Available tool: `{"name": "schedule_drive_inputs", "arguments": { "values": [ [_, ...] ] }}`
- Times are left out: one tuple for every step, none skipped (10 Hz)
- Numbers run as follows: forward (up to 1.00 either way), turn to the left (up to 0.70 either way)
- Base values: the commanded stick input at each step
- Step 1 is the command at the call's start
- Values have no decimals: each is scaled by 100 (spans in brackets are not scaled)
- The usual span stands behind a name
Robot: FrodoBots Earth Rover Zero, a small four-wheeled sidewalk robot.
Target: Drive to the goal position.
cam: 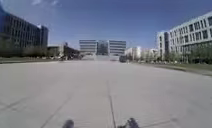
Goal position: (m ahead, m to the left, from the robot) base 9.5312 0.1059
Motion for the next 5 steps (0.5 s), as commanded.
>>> {"name": "schedule_drive_inputs", "arguments": {
  "values": [
    [100, 0],
    [100, 0],
    [100, 0],
    [100, 0],
    [100, 0]
  ]
}}
